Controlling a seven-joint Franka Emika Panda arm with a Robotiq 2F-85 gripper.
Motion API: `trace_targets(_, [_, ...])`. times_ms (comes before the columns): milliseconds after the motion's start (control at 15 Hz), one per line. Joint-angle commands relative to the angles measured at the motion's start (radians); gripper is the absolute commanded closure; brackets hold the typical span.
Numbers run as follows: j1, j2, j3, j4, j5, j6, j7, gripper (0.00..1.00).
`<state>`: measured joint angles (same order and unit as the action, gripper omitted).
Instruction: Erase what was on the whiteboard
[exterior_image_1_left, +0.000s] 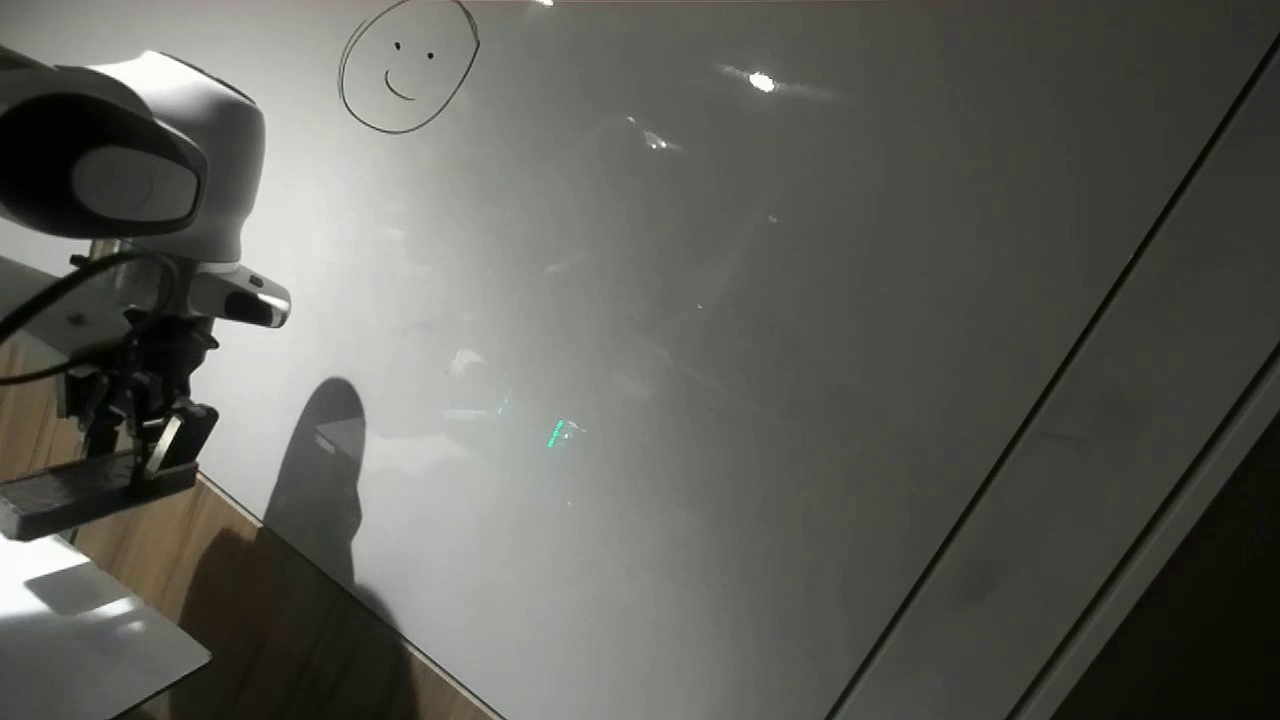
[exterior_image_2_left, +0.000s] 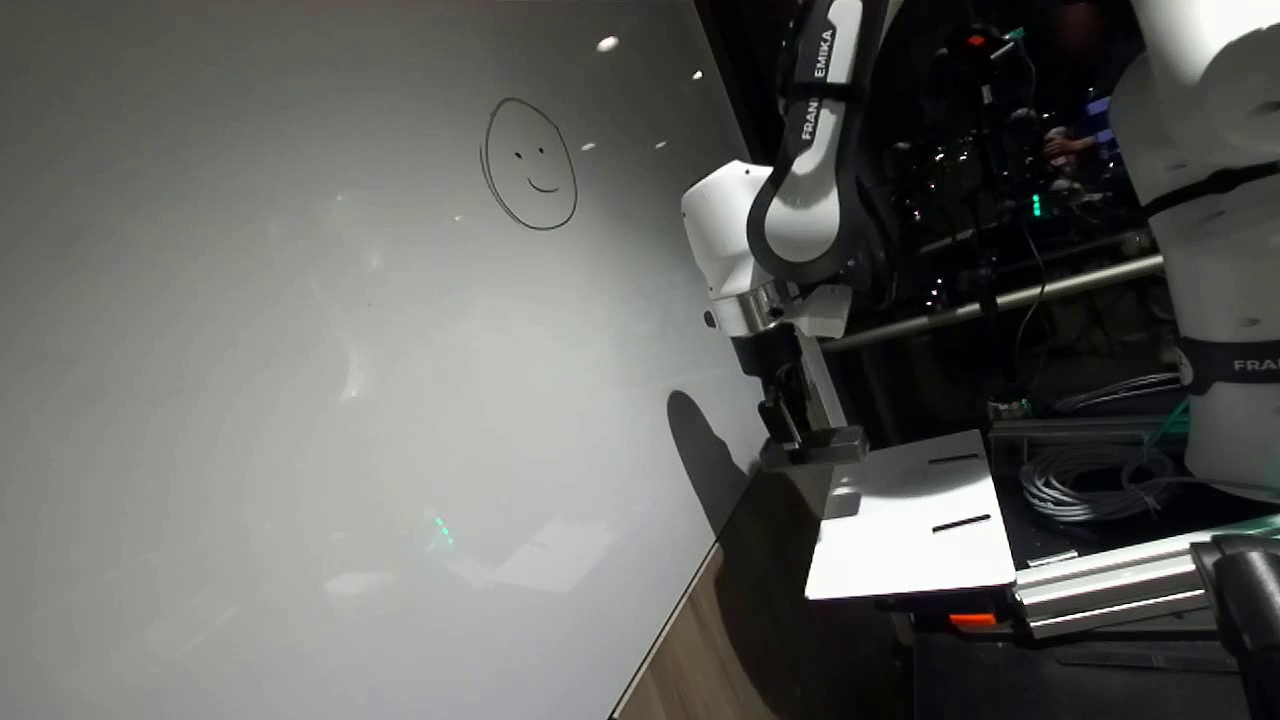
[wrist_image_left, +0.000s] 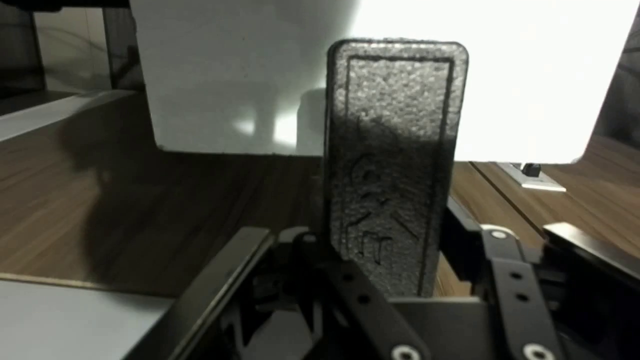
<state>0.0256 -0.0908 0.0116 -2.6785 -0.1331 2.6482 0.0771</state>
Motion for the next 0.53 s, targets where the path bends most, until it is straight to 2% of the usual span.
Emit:
trace_targets(0, [-0.005, -0.097, -0.002, 0.058, 0.046, -0.089, -0.038, 0.70])
trace_targets(467, [0.008, -0.186, -0.011, 0.188, 0.155, -0.118, -0.075, 0.70])
